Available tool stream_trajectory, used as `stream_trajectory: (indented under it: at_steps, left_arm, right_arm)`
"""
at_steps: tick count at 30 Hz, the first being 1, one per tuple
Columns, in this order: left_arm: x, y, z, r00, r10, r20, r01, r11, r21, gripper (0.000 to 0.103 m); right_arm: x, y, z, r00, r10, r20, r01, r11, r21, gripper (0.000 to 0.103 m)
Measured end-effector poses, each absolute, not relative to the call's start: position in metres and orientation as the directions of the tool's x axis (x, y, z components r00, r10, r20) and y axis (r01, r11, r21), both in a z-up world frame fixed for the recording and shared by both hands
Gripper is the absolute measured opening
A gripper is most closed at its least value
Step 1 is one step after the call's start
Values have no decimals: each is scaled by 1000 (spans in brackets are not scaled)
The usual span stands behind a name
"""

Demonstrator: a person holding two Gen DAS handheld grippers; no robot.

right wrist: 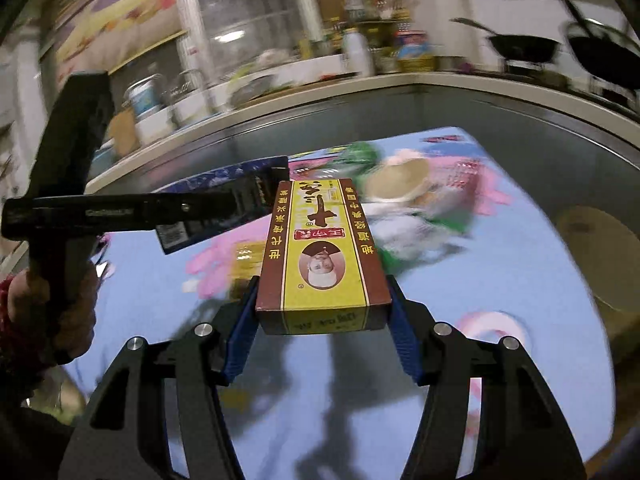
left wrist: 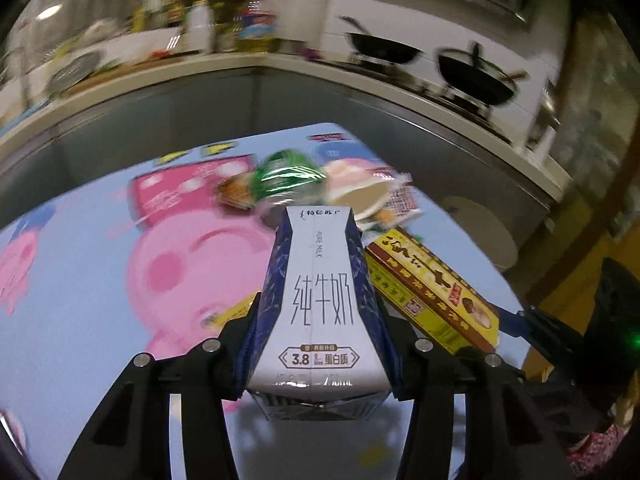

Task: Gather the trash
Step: 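Carry the carton and snack box to the beige bin and open both tools, then move both open tools back over the table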

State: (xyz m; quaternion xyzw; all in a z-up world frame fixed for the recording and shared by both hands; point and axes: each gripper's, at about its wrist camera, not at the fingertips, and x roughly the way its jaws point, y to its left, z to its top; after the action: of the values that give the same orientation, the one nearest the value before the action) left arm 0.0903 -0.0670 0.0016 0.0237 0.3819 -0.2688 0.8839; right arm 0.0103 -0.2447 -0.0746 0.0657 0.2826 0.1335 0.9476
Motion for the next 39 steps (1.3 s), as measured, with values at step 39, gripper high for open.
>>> stream_trajectory:
  at_steps: [39]
  left_arm:
    - [130,-342,-14,375,-599,-708,759,636,-136,68]
  right_arm:
    - [-3,-499,-118,853,-137,-504,382,821,423,67]
